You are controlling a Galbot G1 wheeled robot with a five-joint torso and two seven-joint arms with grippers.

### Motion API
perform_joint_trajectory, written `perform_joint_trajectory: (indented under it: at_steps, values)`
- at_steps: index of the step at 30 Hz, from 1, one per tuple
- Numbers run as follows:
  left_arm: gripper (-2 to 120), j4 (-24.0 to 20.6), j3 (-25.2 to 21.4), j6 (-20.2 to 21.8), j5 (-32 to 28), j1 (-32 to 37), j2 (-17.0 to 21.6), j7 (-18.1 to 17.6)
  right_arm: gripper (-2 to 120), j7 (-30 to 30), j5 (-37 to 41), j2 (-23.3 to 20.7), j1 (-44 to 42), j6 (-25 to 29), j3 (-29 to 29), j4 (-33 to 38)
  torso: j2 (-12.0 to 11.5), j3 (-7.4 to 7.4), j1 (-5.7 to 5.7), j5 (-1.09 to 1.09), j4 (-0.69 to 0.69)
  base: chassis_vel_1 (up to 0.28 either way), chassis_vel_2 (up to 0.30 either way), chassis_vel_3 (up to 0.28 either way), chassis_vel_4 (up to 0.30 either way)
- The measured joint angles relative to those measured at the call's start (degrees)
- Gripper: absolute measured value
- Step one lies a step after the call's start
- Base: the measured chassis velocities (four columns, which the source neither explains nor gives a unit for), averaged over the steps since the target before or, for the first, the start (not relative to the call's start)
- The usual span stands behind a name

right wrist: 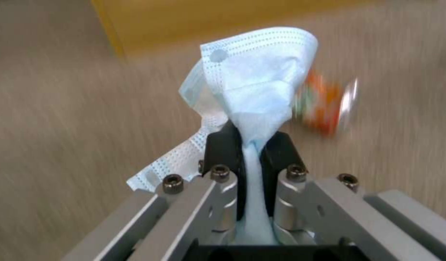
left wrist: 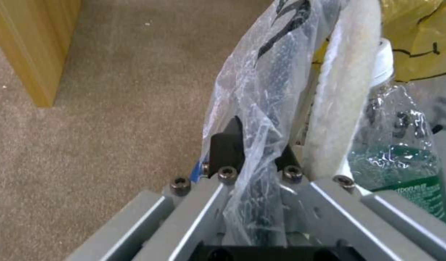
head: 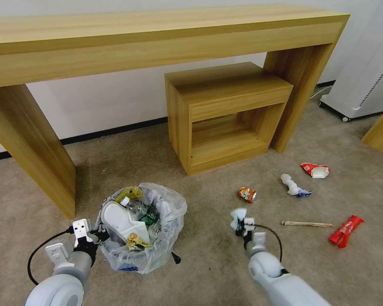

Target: Pick up the trash bin and place the garbage on the floor into it.

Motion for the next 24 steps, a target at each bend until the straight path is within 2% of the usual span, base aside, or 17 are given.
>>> perform_joint_trajectory:
  at_steps: [5, 6, 10, 16, 24]
  values:
    - [1, 0.1, 0.2, 0.0, 0.2, 0.0, -0.2, 0.0, 7, -4.3, 3.6, -4.3, -1.3, 3.5, 2.3, 9.3, 0.0, 0.00, 0.00, 0.00, 0.00, 0.000, 0.000, 0.000, 0.000]
    - [1, 0.1, 0.2, 0.0, 0.2, 0.0, -0.2, 0.0, 7, -4.3, 3.6, -4.3, -1.3, 3.5, 2.3, 9.3, 0.0, 0.00, 0.00, 0.00, 0.00, 0.000, 0.000, 0.000, 0.000]
    - [1, -0.6, 0.3, 0.0, 0.4, 0.4, -0.3, 0.0, 6, -9.2, 5.9, -7.1, -1.8, 6.8, 3.1, 18.8, 0.0, -0.01, 0.00, 0.00, 0.01, 0.000, 0.000, 0.000, 0.000]
    - [1, -1.4, 0.2, 0.1, 0.5, 1.0, -0.4, -0.1, 3, -14.5, 8.6, -8.8, -0.2, 10.9, 2.1, 24.3, 0.0, -0.01, 0.00, 0.00, 0.01, 0.000, 0.000, 0.000, 0.000]
    - [1, -2.2, 0.2, 0.4, 0.5, 1.2, -0.6, -0.3, 0, -18.7, 14.8, -11.0, 5.7, 14.9, -4.5, 27.7, 0.0, 0.00, 0.00, 0.00, 0.01, 0.000, 0.000, 0.000, 0.000]
